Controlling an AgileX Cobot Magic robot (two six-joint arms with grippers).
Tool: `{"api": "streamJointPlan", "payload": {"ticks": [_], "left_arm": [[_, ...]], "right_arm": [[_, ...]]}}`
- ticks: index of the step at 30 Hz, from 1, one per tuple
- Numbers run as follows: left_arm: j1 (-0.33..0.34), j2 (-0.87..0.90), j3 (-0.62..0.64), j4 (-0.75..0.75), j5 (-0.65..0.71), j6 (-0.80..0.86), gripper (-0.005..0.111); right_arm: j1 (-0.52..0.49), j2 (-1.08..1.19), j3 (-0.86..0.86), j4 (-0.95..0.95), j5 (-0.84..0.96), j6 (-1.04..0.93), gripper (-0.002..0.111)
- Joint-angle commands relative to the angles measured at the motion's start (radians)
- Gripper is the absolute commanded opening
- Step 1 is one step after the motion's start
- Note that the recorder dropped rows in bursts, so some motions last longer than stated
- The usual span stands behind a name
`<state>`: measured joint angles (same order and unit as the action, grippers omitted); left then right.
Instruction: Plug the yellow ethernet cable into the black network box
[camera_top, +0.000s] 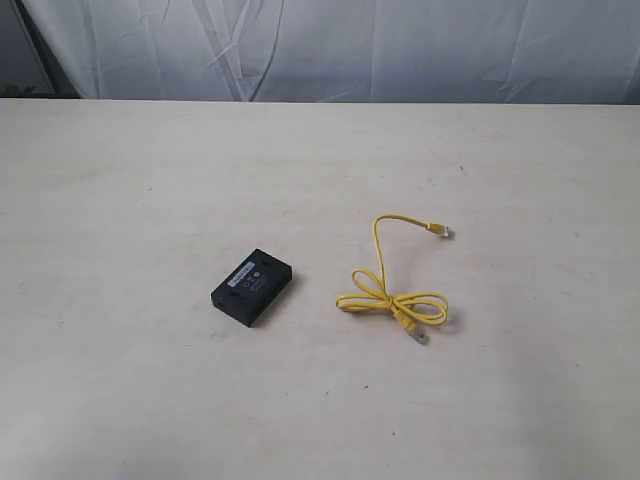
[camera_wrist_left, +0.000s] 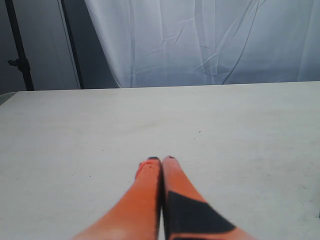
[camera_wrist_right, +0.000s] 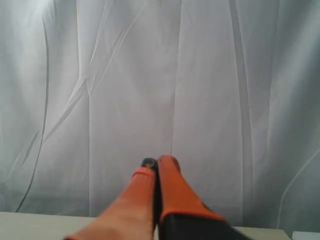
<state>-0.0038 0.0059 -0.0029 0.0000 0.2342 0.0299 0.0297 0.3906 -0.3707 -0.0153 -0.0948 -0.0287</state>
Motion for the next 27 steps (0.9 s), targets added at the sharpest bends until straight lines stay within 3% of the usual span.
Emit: {"api": "streamJointPlan", "payload": {"ticks": [1,8,17,27], "left_arm": [[0.002,-0.006,0.003,-0.006,-0.003,-0.003,0.000],[0.002,-0.006,0.003,-0.006,-0.003,-0.003,0.000],[0.002,-0.006,0.003,-0.006,-0.003,-0.003,0.000],[0.002,-0.006,0.003,-0.006,-0.003,-0.003,0.000]], "right_arm": [[-0.006,0.060,-0.005,0.000,0.010,-0.004,0.000],[-0.006,0.150,-0.007,0.072,-0.032,0.004,0.000],[-0.004,0.448,-0.278,0.162,0.440,-0.005,0.000],[0.197,0.741,-0.474,0.211,0.601,-0.044,0.000]]}}
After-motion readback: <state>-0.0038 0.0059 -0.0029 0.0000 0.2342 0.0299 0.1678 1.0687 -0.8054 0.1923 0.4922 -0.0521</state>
